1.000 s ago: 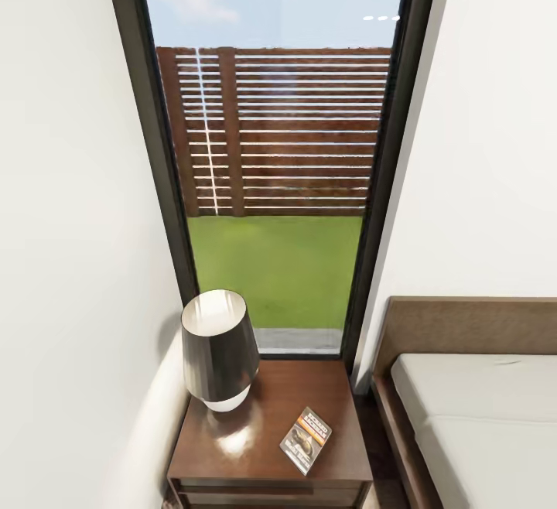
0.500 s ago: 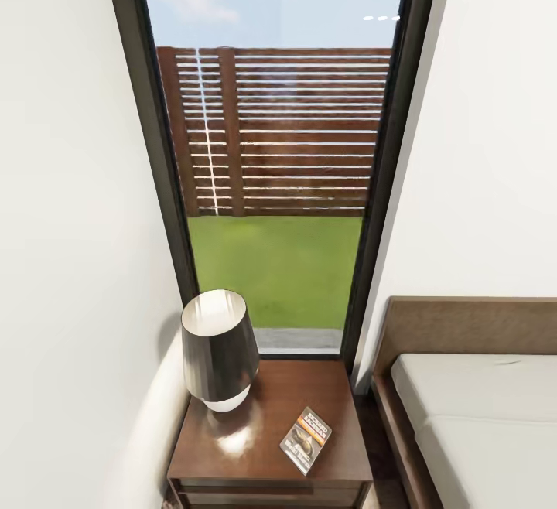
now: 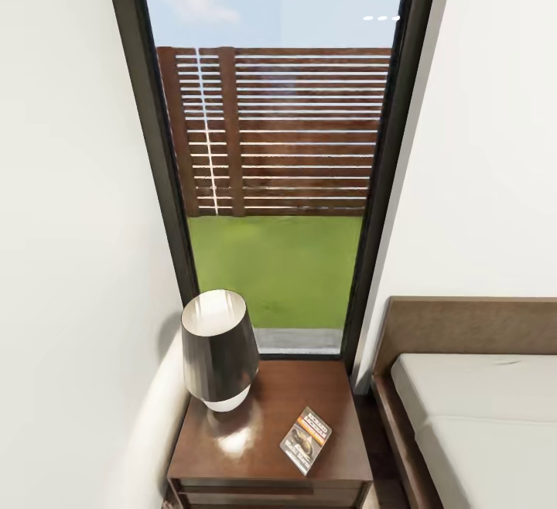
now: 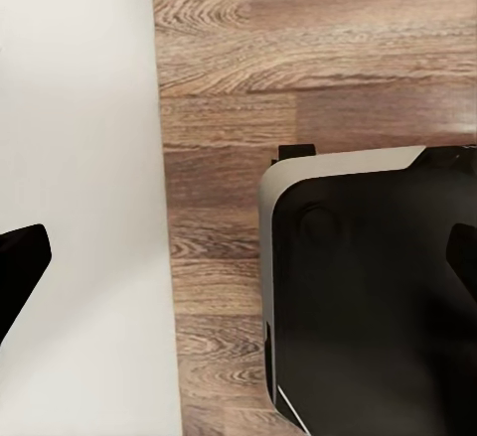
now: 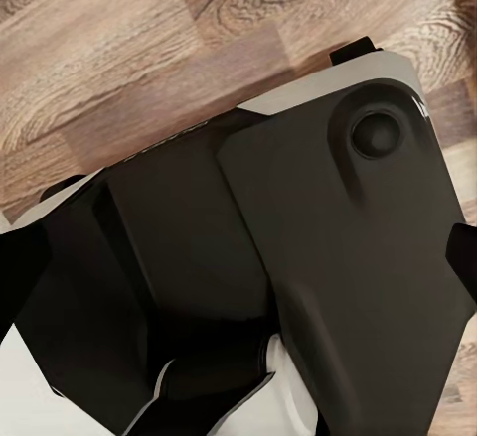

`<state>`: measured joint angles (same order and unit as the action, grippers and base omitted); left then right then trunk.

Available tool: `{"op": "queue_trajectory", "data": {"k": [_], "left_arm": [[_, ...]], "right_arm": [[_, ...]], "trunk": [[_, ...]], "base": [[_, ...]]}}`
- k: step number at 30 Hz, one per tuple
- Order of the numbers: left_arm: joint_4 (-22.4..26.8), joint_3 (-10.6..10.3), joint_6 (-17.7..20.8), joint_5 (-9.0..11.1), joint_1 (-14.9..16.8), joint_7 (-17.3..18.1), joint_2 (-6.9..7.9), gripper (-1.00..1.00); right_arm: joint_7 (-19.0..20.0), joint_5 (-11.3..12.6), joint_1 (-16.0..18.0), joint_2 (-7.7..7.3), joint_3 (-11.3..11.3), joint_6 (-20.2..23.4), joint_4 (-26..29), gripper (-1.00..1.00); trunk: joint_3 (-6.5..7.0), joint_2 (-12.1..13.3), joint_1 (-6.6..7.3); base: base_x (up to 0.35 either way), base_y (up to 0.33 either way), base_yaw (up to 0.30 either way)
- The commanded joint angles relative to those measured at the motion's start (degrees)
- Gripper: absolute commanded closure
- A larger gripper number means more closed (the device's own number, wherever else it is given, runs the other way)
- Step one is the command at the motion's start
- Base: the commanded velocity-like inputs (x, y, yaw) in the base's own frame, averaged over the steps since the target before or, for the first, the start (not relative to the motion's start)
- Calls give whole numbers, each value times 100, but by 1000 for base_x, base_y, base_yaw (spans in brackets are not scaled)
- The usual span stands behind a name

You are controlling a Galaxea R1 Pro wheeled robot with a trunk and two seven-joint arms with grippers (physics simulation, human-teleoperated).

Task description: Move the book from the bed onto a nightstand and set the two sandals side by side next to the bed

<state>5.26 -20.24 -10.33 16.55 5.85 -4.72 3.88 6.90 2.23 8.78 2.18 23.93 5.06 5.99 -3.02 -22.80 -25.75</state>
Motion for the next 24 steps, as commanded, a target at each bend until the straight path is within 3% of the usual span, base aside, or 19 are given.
{"op": "queue_trajectory", "data": {"k": [1, 24], "left_arm": [[1, -50, -14, 41, 4, -21, 2, -100], [1, -51, -13, 41, 4, -20, 1, -100]], "right_arm": [[13, 23, 1, 2, 15, 38, 16, -100], [13, 23, -1, 2, 15, 38, 16, -100]], "trunk": [[-13, -12, -3], [-13, -12, -3]], "base": [[0, 0, 0], [0, 0, 0]]}}
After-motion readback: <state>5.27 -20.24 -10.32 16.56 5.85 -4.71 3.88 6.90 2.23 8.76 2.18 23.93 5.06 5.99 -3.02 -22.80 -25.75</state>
